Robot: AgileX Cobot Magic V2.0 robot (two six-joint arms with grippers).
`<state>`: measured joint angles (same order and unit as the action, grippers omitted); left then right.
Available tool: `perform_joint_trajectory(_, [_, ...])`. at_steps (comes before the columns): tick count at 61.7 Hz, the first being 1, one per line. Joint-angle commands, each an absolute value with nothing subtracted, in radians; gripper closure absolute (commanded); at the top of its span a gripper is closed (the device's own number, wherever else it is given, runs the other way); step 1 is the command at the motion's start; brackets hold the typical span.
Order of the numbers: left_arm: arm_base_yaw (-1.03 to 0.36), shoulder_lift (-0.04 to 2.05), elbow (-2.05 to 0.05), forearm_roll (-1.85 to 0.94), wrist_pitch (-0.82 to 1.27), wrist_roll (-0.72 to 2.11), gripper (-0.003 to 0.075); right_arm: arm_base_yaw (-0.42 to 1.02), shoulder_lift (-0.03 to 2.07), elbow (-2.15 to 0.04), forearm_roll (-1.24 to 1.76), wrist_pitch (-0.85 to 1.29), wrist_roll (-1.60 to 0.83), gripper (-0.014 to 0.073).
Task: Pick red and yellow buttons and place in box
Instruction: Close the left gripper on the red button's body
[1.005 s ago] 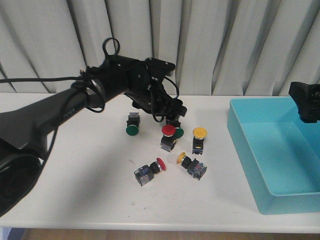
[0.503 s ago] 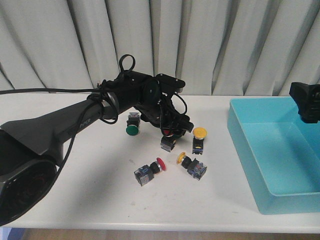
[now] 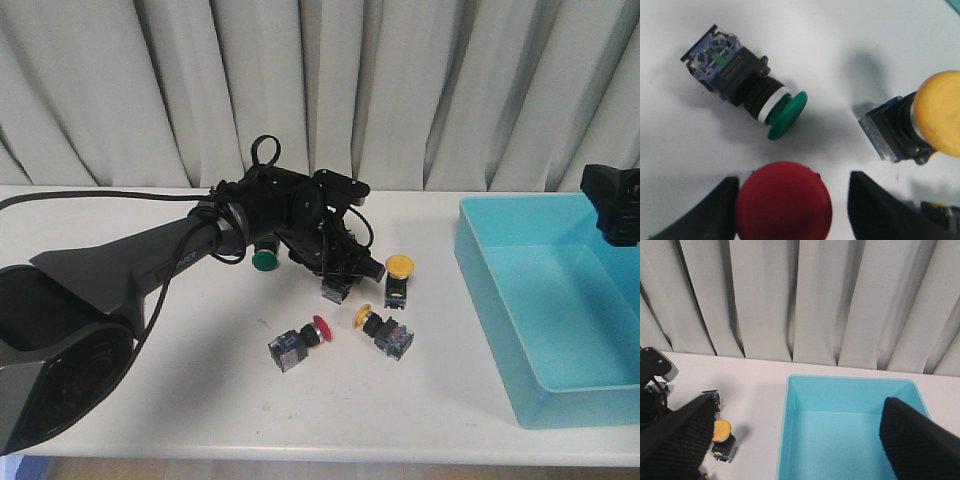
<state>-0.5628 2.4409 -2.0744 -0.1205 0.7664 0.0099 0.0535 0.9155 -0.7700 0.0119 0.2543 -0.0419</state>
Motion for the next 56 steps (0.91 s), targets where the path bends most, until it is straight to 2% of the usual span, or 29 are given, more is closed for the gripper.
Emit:
perform_joint_trajectory(1, [-0.567,2.372,-2.110,-0.126,0.705,0.000,0.0400,0.053,0.909,-0.800,0.012,0.186,-0.043,-0.0036])
perform_joint_trajectory(18, [-0.567,2.352,-2.125,-0.130,0.681,0.000,0.0729,0.073,0.909,-0.800,0.007,0.200,-0.051,-0.0014])
perform_joint_trajectory(42, [-0.567,2.134,-2.145,-0.136,0.880,0.010,0.0727,0.353,0.915,-0.800,0.000,0.226,-0.302,0.0004])
perform_joint_trajectory(56, [-0.567,1.976,-2.145,-0.173,0.970,0.022,0.0727,0.403,0.981,-0.800,0.000,0.213,-0.332,0.0004])
